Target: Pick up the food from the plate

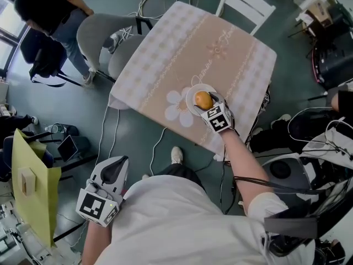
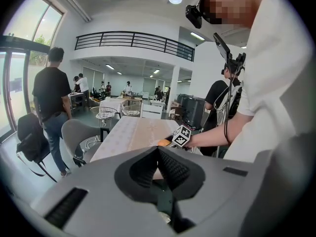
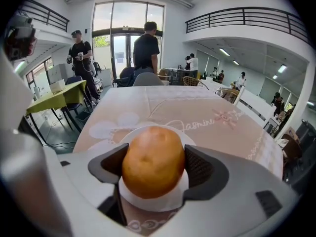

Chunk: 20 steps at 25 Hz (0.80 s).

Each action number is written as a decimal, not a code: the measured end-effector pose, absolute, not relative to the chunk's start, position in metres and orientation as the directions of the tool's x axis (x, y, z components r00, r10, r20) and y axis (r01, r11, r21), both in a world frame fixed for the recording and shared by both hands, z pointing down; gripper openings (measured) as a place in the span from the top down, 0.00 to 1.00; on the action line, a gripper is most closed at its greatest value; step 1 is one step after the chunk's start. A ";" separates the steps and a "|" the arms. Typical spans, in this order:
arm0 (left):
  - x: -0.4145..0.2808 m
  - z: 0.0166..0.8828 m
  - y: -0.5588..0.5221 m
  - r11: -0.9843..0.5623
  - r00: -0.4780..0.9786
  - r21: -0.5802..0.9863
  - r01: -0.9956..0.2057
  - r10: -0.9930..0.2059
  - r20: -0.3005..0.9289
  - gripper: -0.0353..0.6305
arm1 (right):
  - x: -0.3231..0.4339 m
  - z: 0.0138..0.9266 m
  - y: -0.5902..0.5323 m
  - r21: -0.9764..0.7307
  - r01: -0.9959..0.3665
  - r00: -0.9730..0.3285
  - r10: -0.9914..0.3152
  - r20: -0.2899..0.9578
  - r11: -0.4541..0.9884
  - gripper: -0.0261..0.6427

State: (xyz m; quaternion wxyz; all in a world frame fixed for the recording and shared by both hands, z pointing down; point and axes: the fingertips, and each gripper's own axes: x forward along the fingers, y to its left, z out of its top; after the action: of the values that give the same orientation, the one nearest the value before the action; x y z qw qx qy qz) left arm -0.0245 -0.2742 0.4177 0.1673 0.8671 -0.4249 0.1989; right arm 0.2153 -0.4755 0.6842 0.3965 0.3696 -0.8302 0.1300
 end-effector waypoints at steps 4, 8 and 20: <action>-0.032 0.416 -0.267 -0.586 0.564 0.119 -0.802 -0.675 0.475 0.93 | 0.215 0.678 -0.473 0.080 -0.732 -0.412 -0.533 0.739 0.677 0.42; -0.041 0.413 -0.258 -0.594 0.577 0.124 -0.795 -0.676 0.460 0.93 | 0.212 0.660 -0.462 0.095 -0.734 -0.404 -0.545 0.735 0.673 0.42; -0.076 0.407 -0.207 -0.674 0.660 0.125 -0.728 -0.638 0.396 0.93 | 0.181 0.591 -0.392 0.141 -0.766 -0.392 -0.629 0.672 0.628 0.42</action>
State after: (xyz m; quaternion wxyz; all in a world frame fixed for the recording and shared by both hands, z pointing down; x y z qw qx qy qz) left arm -0.0757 -0.2073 0.4071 0.1378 0.9005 -0.3793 0.1619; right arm 0.1807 -0.3919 0.5906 0.3567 0.4207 -0.8286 0.0960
